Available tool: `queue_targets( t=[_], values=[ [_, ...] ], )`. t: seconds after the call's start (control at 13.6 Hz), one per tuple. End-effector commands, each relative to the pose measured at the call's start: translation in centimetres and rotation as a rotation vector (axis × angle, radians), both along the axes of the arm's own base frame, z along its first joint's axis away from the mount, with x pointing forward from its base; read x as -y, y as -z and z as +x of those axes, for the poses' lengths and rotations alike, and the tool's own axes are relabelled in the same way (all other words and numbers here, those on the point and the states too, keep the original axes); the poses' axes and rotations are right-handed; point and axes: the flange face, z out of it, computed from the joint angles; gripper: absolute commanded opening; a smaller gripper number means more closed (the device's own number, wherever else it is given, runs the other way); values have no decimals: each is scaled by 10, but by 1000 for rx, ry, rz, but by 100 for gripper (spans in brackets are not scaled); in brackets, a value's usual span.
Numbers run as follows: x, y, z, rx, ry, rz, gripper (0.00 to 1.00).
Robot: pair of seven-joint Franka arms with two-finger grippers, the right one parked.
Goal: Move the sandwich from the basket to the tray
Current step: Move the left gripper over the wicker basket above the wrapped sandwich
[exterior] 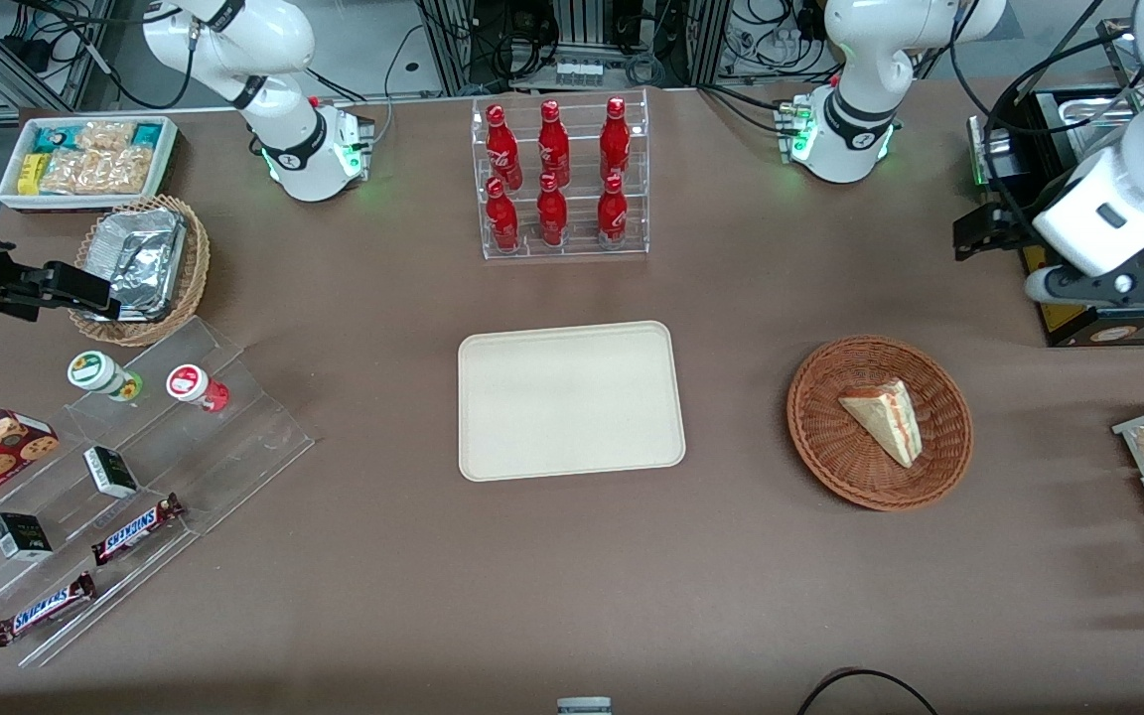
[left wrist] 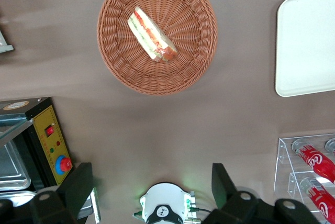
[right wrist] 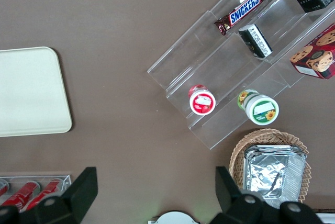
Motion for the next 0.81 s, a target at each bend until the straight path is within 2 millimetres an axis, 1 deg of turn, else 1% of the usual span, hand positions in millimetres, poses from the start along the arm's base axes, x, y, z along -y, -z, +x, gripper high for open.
queue_targets(
  t=[0.0, 0.07, 0.15, 0.22, 0.37, 0.51, 0.59, 0.73],
  values=[
    [-1, -10, -5, 16, 7, -18, 100],
    [-2, -9, -4, 13, 7, -20, 100],
    [-2, -2, -1, 4, 9, -20, 100],
    [-2, 14, 1, -13, 8, -18, 100],
    [0, 61, 10, 1, 10, -18, 100],
    [0, 110, 13, 24, 6, -16, 100],
    [0, 131, 14, 41, 1, -15, 100],
    [0, 166, 14, 73, -5, -18, 100]
  ],
)
